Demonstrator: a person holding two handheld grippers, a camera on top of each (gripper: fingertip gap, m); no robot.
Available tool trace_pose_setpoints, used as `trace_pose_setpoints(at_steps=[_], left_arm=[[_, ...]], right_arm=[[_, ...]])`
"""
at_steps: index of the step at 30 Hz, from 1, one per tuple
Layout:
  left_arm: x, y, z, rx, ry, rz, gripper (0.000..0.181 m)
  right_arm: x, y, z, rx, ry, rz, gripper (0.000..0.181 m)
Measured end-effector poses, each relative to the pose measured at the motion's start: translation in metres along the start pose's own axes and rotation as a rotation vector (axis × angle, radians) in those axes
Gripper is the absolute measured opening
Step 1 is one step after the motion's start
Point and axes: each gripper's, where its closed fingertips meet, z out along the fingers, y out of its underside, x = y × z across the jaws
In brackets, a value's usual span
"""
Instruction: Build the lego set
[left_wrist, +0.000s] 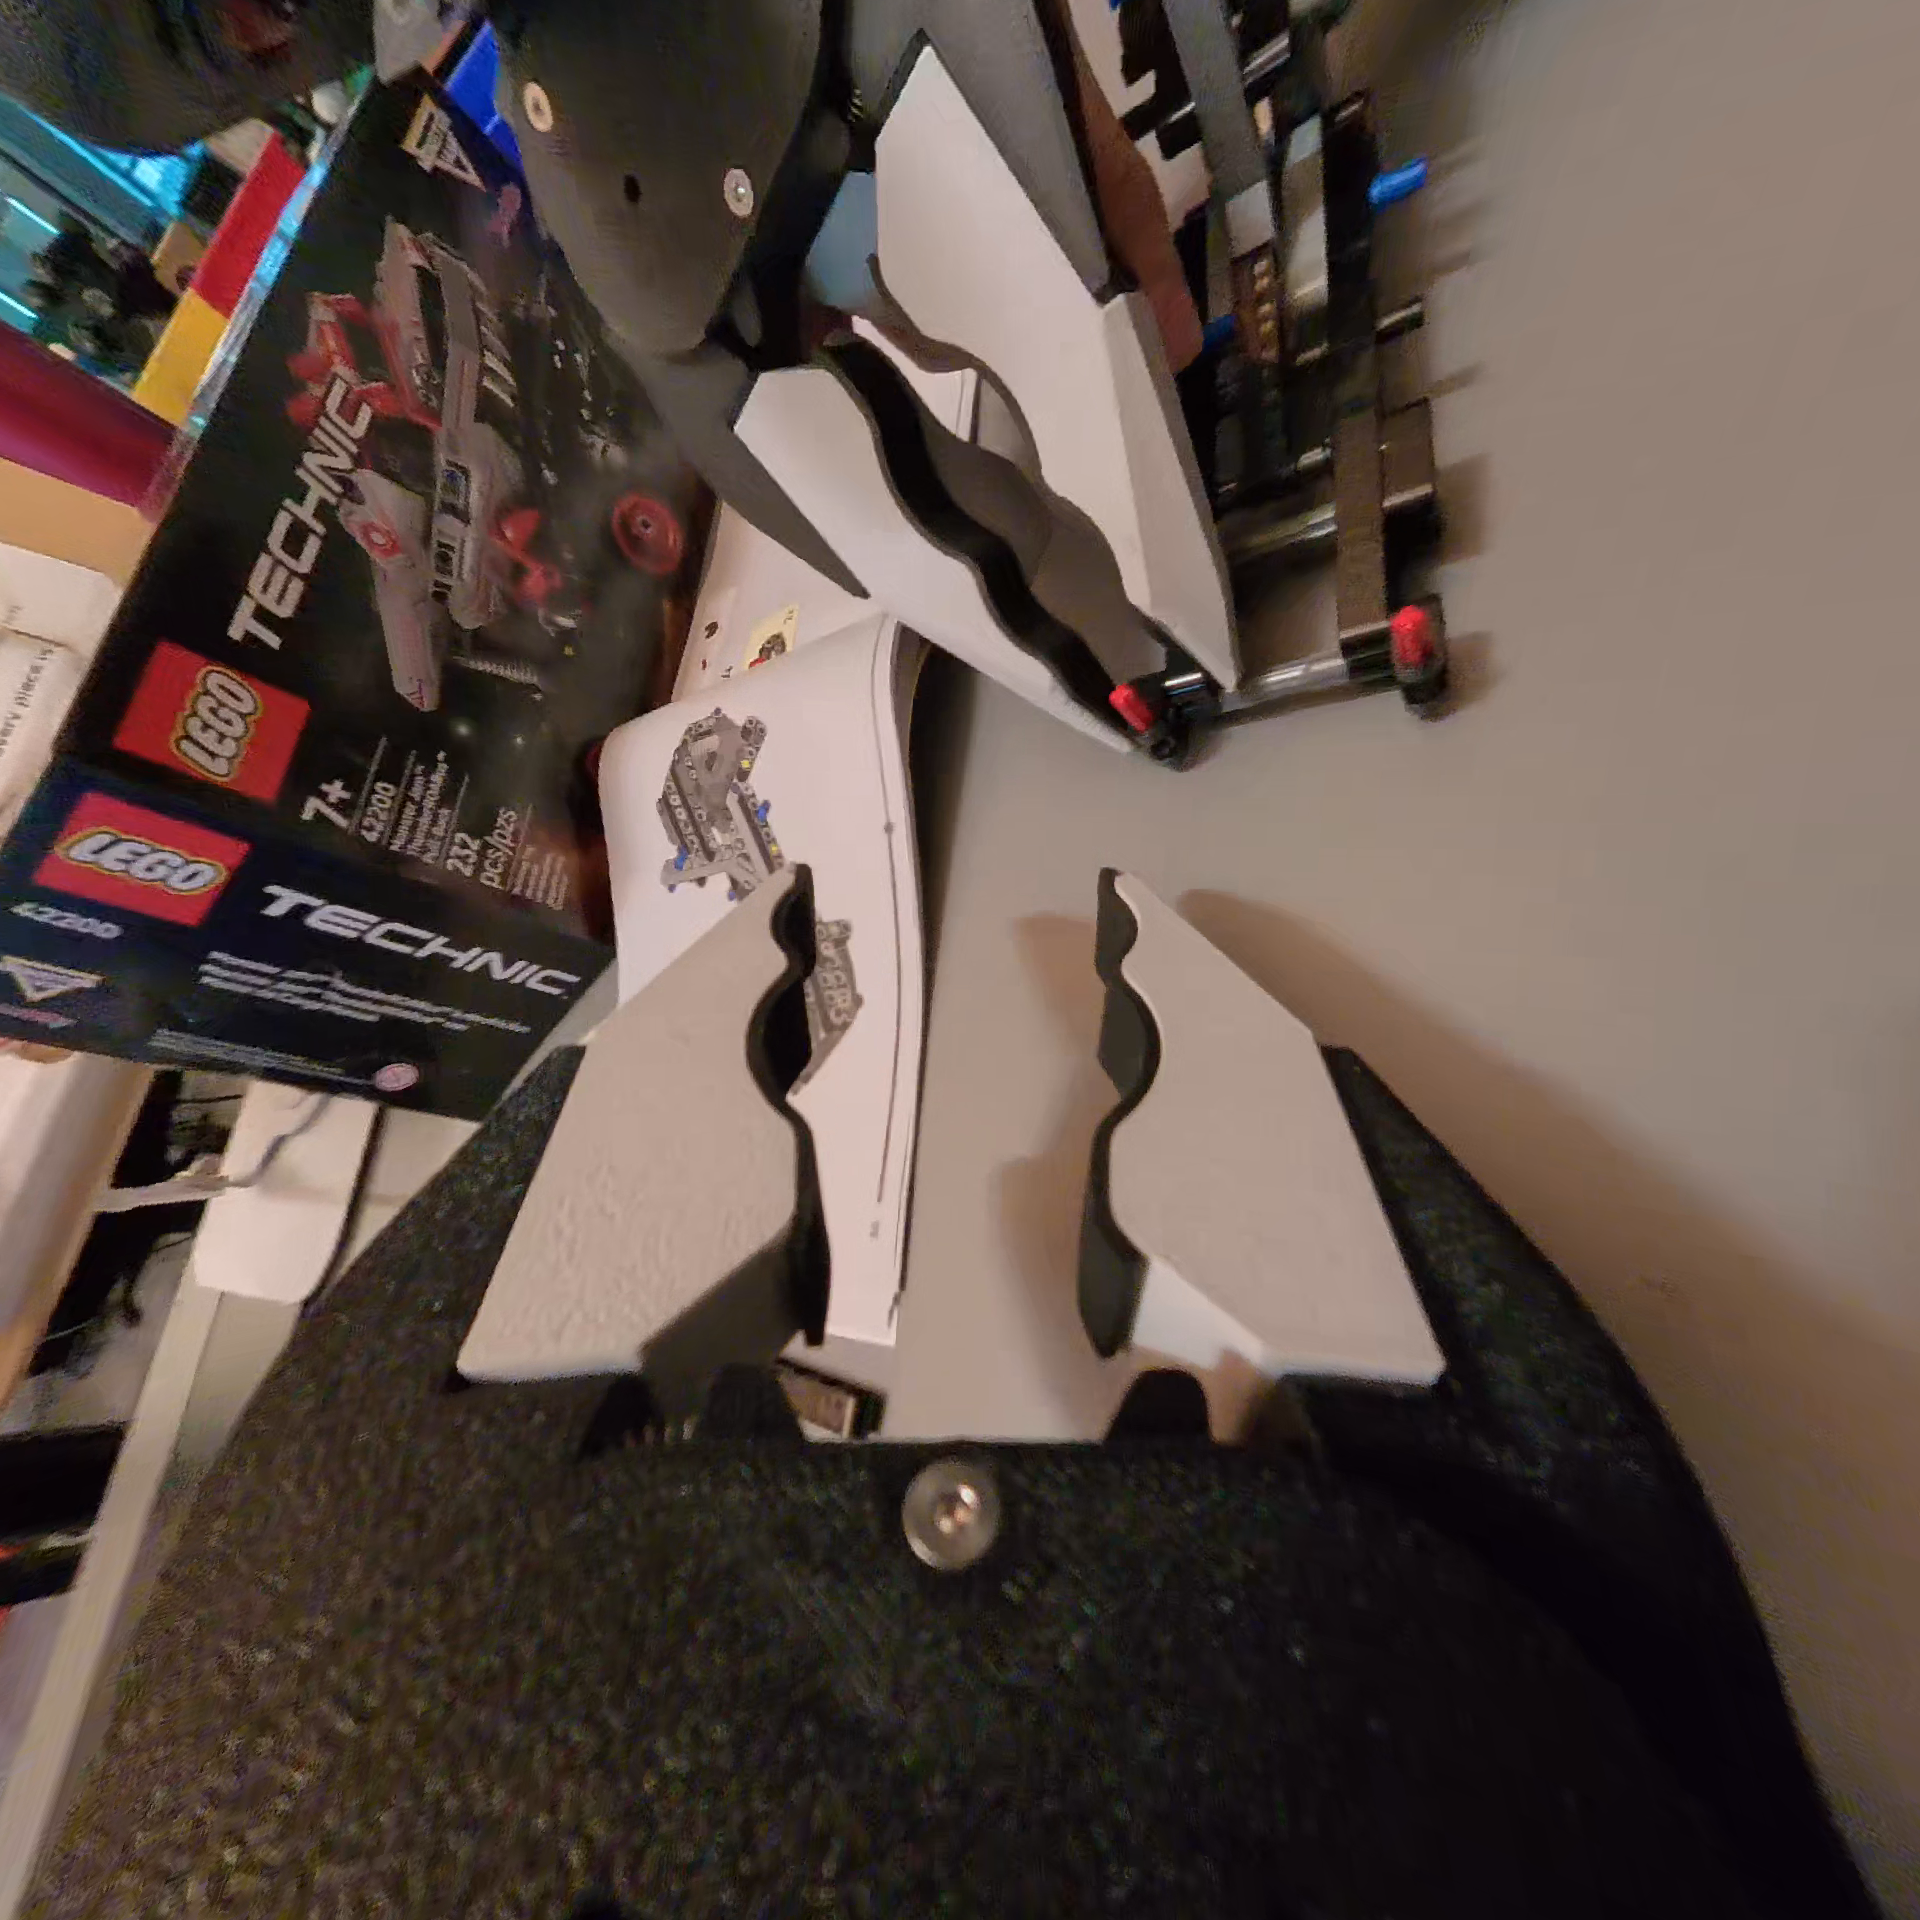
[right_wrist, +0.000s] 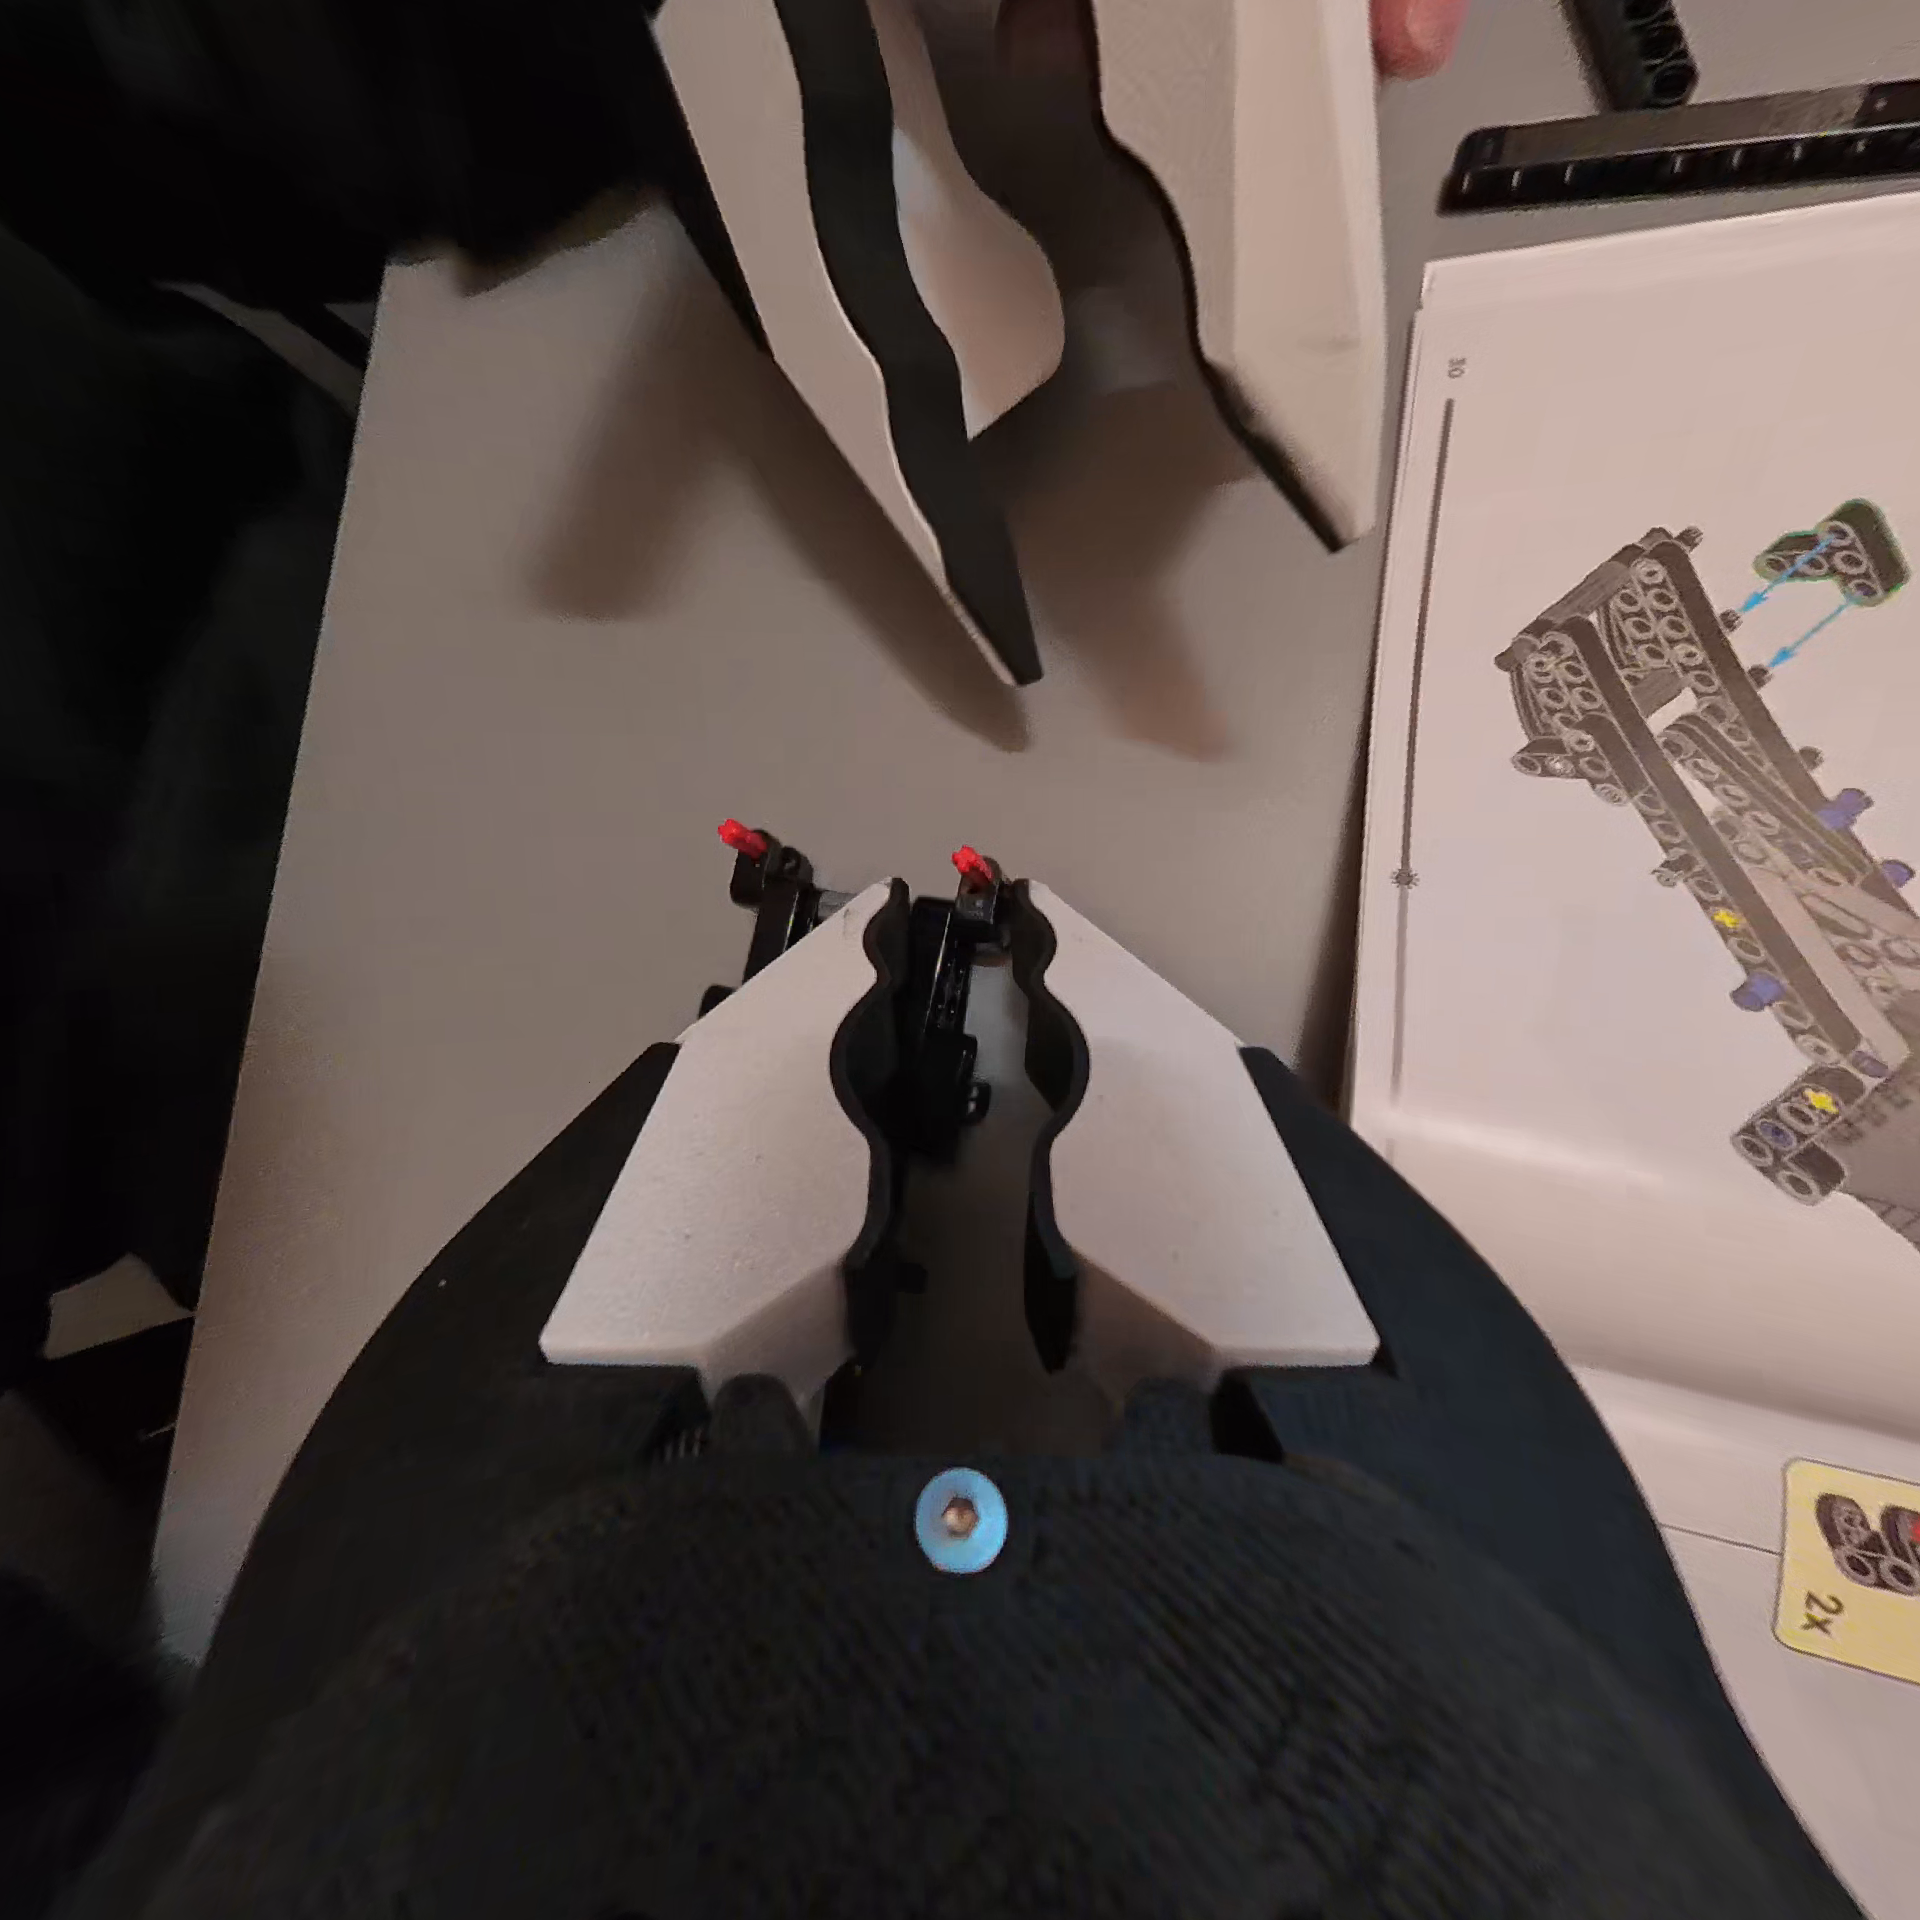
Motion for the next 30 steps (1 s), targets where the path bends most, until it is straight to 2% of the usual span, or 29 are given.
trace_pose_setpoints(at_steps=[1,5,7,8,10,13,16,18,20,23,26,28,30], left_arm=[[0.002,0.001,0.000,0.008,0.016,-0.021,0.051],[-0.002,0.000,-0.003,0.019,0.004,-0.037,0.050],[-0.011,-0.001,-0.005,0.029,-0.041,-0.053,0.048],[-0.017,0.001,-0.006,0.015,-0.077,-0.064,0.047],[-0.034,0.012,-0.007,-0.047,-0.172,-0.096,0.046],[-0.047,0.024,-0.007,-0.119,-0.248,-0.167,0.045],[-0.046,0.019,-0.003,-0.086,-0.248,-0.219,0.043],[-0.041,0.015,0.000,-0.056,-0.212,-0.256,0.038],[-0.030,0.009,0.005,-0.009,-0.130,-0.316,0.038],[-0.025,-0.002,0.010,0.057,-0.053,-0.433,0.037],[-0.039,-0.018,0.010,0.112,-0.084,-0.502,0.035],[-0.055,-0.030,0.012,0.117,-0.127,-0.549,0.028],[-0.062,-0.046,0.024,0.070,-0.095,-0.519,0.027]], right_arm=[[0.001,-0.001,0.000,-0.011,0.020,-0.001,0.024],[-0.002,-0.012,-0.022,0.011,0.124,-0.028,0.050],[-0.006,-0.016,-0.053,0.062,0.231,-0.064,0.061],[-0.003,-0.015,-0.074,0.091,0.326,-0.072,0.058],[0.013,0.006,-0.119,0.114,0.567,-0.034,0.054],[0.040,0.071,-0.158,0.088,0.795,0.003,0.052],[0.059,0.120,-0.156,0.125,0.811,0.047,0.052],[0.063,0.131,-0.148,0.171,0.768,0.064,0.051],[0.063,0.142,-0.141,0.144,0.726,0.090,0.052],[0.068,0.150,-0.142,0.125,0.758,0.100,0.056],[0.070,0.154,-0.155,0.120,0.836,0.070,0.055],[0.071,0.152,-0.166,0.193,0.882,0.076,0.049],[0.073,0.153,-0.175,0.250,0.904,0.110,0.042]])
